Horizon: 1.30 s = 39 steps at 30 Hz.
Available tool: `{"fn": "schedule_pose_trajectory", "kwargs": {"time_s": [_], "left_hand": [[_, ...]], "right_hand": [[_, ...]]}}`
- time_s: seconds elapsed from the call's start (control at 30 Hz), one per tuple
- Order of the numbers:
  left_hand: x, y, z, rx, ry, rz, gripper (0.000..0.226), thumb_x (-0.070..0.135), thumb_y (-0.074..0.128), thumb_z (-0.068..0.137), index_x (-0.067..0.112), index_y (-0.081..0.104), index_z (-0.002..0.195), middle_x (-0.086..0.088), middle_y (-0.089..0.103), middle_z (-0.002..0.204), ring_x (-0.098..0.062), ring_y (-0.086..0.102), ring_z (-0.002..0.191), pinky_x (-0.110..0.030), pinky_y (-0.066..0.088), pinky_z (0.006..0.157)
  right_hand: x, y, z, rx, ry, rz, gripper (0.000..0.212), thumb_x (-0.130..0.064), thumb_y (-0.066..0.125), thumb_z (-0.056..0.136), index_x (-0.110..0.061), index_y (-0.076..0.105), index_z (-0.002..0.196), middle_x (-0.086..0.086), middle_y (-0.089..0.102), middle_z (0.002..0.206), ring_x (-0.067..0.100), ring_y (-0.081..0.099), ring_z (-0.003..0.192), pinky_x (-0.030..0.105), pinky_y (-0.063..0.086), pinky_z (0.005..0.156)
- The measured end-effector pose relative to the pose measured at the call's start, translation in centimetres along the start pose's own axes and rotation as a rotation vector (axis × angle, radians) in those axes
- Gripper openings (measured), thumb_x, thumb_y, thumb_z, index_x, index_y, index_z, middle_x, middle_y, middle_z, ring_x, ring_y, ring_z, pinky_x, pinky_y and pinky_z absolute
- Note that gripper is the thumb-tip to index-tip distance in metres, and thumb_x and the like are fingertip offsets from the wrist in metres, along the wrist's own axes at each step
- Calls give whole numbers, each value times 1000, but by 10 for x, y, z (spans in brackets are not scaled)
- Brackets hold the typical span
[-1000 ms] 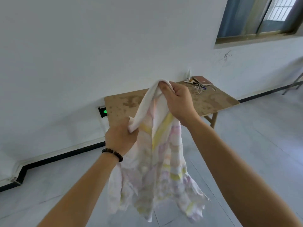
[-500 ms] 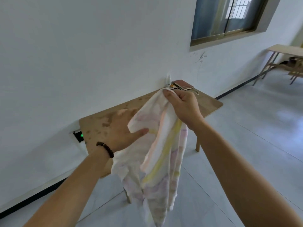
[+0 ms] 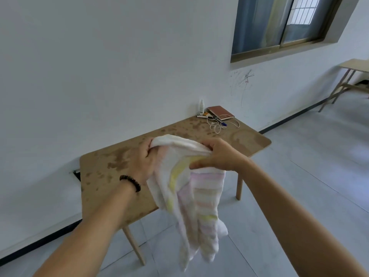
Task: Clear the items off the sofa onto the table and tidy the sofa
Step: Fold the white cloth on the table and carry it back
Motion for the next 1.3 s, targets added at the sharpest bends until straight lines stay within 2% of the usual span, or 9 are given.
{"fn": "schedule_pose_trajectory", "kwargs": {"time_s": [0.17, 0.3, 0.43, 0.57, 0.73, 0.87, 1.07, 1.2, 1.3], "left_hand": [[66, -18, 41, 345, 161, 14, 20, 17, 42, 96, 12, 50, 78, 7, 47, 67, 3, 41, 56, -15, 32, 52], [106, -40, 59, 503, 299, 50, 18, 14, 45, 91, 25, 44, 76, 13, 46, 68, 4, 43, 58, -14, 34, 55], [115, -44, 69, 418, 504, 575, 20, 28, 63, 90, 10, 56, 94, 6, 54, 63, -13, 52, 53, -25, 39, 51], [86, -66, 88, 333, 479, 945, 49, 55, 70, 80, 11, 56, 98, -6, 64, 67, -33, 63, 57, -35, 47, 49], [80, -118, 115, 472, 494, 1051, 40, 43, 50, 97, 4, 56, 98, -17, 65, 78, -39, 61, 66, -38, 42, 52], [99, -153, 119, 658, 575, 1161, 42, 44, 46, 100, 4, 56, 96, -19, 62, 80, -39, 59, 70, -38, 38, 50], [36, -180, 108, 537, 433, 1325, 49, 52, 43, 99, 5, 48, 82, -17, 51, 68, -35, 52, 61, -30, 27, 45], [-49, -189, 102, 312, 347, 1332, 59, 65, 39, 90, 8, 46, 76, -10, 46, 59, -31, 52, 52, -27, 25, 43], [-106, -194, 107, 137, 301, 1334, 63, 69, 38, 84, 8, 46, 73, -7, 44, 56, -29, 51, 49, -26, 28, 41]], "right_hand": [[94, -10, 18, -16, 114, -338, 8, -35, 73, 84, -33, 66, 88, -4, 66, 84, 20, 62, 83, 39, 54, 76], [144, -21, 29, 99, 271, -330, 30, -43, 51, 99, -22, 67, 87, 2, 66, 81, 23, 62, 76, 42, 55, 73], [152, -52, 38, 320, 443, 321, 28, -25, 34, 104, -13, 60, 105, 13, 69, 93, 24, 72, 55, 26, 51, 42], [129, -124, 70, 510, 420, 702, 30, -29, 33, 104, -12, 55, 116, 13, 63, 95, 24, 70, 54, 31, 58, 48], [41, -225, 108, 815, 63, 30, 52, -45, 30, 97, -2, 57, 87, 16, 61, 81, 39, 62, 68, 48, 53, 66], [-6, -256, 123, 912, -65, -257, 58, -46, 29, 102, 1, 53, 78, 19, 54, 76, 33, 47, 73, 39, 33, 64], [34, -187, 182, 523, 43, -399, 85, -84, 29, 83, -8, 54, 55, 16, 59, 63, 38, 59, 73, 39, 44, 66], [69, -105, 206, 155, -100, -809, 77, -95, 49, 61, -28, 63, 96, -3, 68, 102, 28, 64, 100, 36, 47, 76], [105, -66, 225, -123, -96, -1092, 60, -83, 65, 63, -36, 60, 100, -14, 62, 89, 15, 65, 96, 31, 51, 73]]}}
Point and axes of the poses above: each hand's wrist, its own z-axis towards the middle knuckle, its own y-axis out of the palm, x = y × z, the point moved 6 cm from there along z, towards the middle knuckle
